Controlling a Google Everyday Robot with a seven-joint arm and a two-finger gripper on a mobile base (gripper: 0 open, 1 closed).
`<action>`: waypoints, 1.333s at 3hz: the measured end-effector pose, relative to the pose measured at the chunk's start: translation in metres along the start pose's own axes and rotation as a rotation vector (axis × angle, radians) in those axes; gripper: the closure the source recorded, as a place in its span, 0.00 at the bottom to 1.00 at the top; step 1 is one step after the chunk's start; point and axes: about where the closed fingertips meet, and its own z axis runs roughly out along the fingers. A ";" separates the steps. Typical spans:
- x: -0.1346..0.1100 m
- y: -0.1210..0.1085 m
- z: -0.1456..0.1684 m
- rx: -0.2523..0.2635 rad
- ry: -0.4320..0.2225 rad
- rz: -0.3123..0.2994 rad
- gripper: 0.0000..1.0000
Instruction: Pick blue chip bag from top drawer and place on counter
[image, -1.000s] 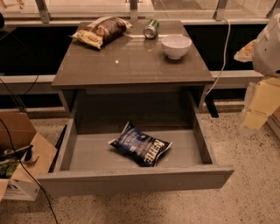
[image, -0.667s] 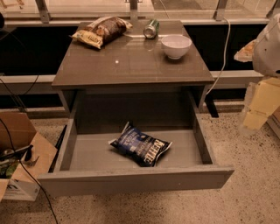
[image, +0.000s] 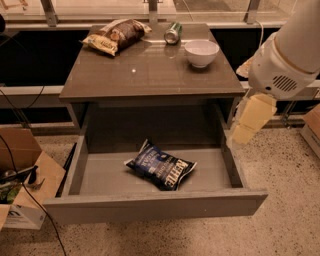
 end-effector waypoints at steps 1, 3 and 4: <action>-0.003 -0.003 0.000 0.012 -0.009 0.000 0.00; -0.013 0.002 0.035 -0.003 -0.031 0.065 0.00; -0.016 0.009 0.082 -0.060 -0.115 0.091 0.00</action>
Offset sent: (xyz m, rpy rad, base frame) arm 0.0029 -0.0031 -0.0019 -0.0111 -0.0109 -0.0316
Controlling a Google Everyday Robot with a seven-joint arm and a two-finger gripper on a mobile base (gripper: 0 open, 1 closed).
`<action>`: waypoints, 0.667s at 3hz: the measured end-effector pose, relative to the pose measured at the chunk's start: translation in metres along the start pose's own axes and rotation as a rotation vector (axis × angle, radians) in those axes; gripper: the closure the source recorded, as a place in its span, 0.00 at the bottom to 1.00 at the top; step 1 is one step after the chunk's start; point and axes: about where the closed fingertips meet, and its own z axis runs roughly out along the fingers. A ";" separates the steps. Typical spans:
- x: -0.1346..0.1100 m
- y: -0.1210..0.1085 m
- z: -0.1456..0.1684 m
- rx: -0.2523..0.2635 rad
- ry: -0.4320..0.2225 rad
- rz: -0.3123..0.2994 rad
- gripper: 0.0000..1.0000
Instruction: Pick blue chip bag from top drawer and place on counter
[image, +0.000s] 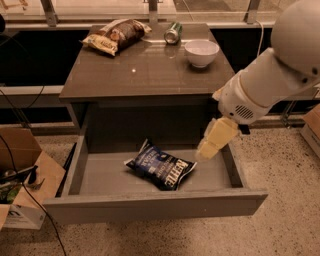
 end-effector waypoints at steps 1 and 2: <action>0.001 -0.004 0.049 -0.056 -0.099 0.035 0.00; 0.009 -0.016 0.106 -0.097 -0.145 0.090 0.00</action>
Offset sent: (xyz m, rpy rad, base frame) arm 0.0774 0.0398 -0.1594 0.2704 0.1105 -0.0537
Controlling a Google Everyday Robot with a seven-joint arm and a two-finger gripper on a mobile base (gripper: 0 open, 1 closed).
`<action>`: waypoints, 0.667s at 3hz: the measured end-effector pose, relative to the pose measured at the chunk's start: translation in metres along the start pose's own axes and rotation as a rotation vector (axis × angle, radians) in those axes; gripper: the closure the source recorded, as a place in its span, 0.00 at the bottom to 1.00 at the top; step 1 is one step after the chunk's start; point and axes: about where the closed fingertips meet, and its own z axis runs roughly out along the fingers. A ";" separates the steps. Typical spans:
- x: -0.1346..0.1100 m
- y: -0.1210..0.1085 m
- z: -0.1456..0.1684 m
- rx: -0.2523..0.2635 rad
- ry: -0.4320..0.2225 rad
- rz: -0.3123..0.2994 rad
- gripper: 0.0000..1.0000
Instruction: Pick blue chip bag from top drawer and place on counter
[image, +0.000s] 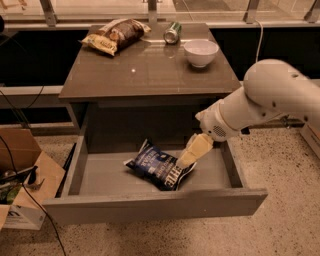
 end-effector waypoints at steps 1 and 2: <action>0.004 -0.003 0.007 -0.006 -0.003 0.009 0.00; 0.003 -0.002 0.027 -0.007 -0.021 0.036 0.00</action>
Offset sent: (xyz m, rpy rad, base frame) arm 0.0208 0.0349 -0.0578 0.0854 0.0323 -0.0807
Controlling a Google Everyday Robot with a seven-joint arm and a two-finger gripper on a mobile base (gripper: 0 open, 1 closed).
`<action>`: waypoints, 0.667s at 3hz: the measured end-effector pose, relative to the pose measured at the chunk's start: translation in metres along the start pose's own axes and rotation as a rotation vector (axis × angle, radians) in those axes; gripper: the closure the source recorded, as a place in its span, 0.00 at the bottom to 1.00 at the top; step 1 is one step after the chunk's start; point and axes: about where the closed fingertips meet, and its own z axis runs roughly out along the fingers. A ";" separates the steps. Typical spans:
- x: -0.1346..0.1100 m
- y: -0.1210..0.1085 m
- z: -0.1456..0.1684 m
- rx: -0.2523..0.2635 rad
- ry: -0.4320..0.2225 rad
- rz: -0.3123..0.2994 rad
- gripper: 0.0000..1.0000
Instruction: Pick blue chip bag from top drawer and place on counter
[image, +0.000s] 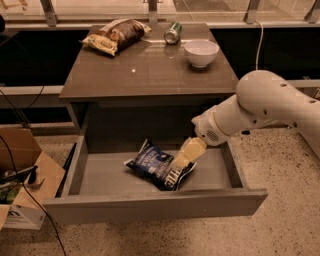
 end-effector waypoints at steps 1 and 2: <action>0.002 -0.002 0.047 -0.035 -0.053 0.066 0.00; 0.008 0.000 0.096 -0.082 -0.088 0.142 0.00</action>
Offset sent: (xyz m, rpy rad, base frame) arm 0.0313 0.0734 -0.1322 0.2259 0.1747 -0.1142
